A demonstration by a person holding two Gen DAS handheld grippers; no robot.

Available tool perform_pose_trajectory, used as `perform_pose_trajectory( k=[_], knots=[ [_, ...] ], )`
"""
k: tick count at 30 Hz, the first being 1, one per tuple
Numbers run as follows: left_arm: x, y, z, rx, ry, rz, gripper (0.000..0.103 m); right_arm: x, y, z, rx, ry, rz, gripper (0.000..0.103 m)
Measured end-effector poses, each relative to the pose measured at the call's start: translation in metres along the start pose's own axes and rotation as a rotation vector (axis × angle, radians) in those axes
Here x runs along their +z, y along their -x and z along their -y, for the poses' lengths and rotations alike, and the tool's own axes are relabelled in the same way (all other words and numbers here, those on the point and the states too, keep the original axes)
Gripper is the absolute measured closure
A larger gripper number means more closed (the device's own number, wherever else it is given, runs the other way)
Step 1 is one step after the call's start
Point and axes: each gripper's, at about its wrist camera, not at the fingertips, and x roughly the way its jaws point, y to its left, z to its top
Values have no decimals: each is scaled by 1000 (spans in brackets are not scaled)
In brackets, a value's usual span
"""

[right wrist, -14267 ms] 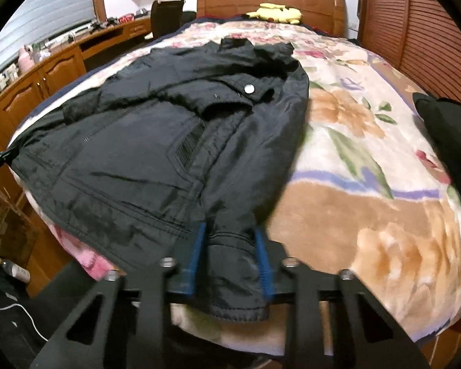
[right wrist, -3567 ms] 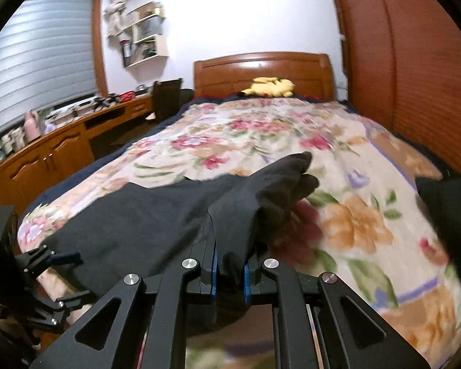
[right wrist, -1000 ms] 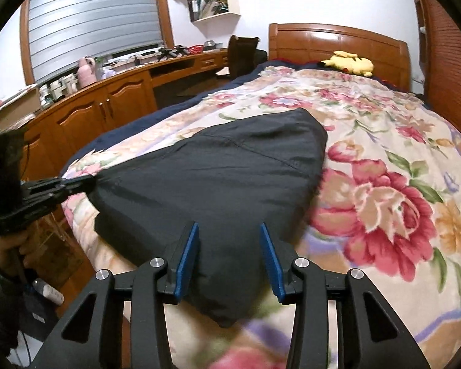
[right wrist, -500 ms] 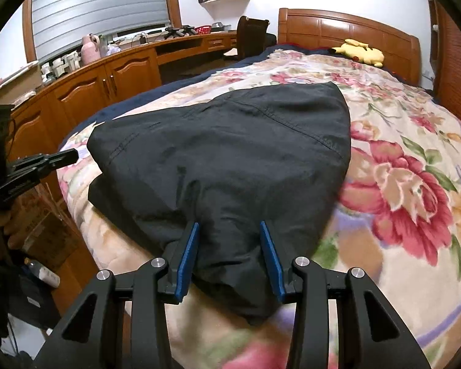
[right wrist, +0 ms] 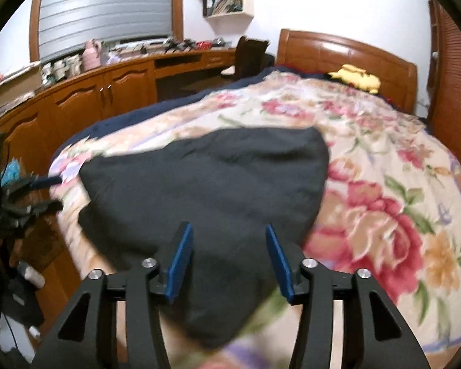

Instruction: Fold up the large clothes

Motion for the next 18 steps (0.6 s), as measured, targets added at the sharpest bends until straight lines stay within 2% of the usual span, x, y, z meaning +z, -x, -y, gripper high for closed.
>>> perform_pose_trajectory(
  k=[3,11,18],
  knots=[
    [-1,-10,-1,8,1,-12,26,10,-17,18,-34,-4,-16,38],
    [-8,-34,-6,25,8,-62,26,20,-90,66,-88,-94,-109,37],
    [-9,-39,-8,36,1,-81,26,30,-137,91,-48,-181,-141,37]
  ],
)
